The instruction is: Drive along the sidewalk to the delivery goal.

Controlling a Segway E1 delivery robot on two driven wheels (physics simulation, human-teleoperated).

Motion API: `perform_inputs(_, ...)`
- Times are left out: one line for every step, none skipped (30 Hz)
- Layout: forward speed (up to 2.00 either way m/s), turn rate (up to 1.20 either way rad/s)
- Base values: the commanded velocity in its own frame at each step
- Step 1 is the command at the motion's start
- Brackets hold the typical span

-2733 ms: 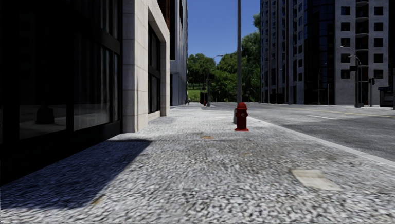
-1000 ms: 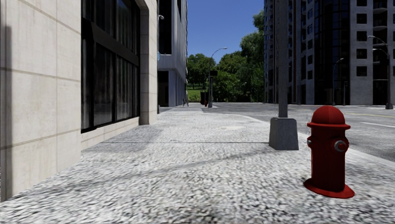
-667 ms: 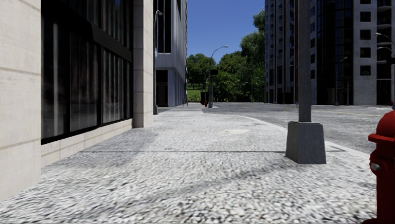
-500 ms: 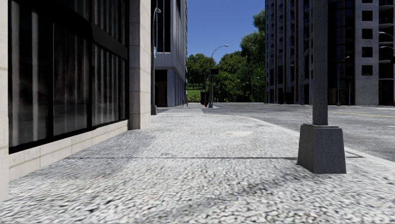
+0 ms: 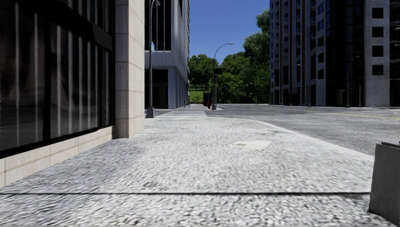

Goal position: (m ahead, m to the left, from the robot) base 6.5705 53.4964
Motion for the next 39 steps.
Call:
perform_inputs(2.00, 0.00)
perform_inputs(2.00, 0.00)
perform_inputs(2.00, 0.00)
perform_inputs(2.00, 0.00)
perform_inputs(2.00, 0.00)
perform_inputs(2.00, 0.00)
perform_inputs(2.00, 0.00)
perform_inputs(2.00, 0.00)
perform_inputs(2.00, 0.00)
perform_inputs(2.00, 0.00)
perform_inputs(2.00, 0.00)
perform_inputs(2.00, 0.00)
perform_inputs(2.00, 0.00)
perform_inputs(2.00, 0.00)
perform_inputs(2.00, 0.00)
perform_inputs(2.00, 0.00)
perform_inputs(2.00, 0.00)
perform_inputs(2.00, 0.00)
perform_inputs(2.00, 0.00)
perform_inputs(2.00, 0.00)
perform_inputs(2.00, 0.00)
perform_inputs(2.00, 0.00)
perform_inputs(2.00, 0.00)
perform_inputs(2.00, 0.00)
perform_inputs(2.00, 0.00)
perform_inputs(2.00, 0.00)
perform_inputs(2.00, 0.00)
perform_inputs(2.00, 0.00)
perform_inputs(2.00, 0.00)
perform_inputs(2.00, 0.00)
perform_inputs(2.00, 0.00)
perform_inputs(2.00, 0.00)
perform_inputs(2.00, 0.00)
perform_inputs(2.00, 0.00)
perform_inputs(2.00, 0.00)
perform_inputs(2.00, 0.00)
perform_inputs(2.00, 0.00)
perform_inputs(2.00, 0.00)
perform_inputs(2.00, 0.00)
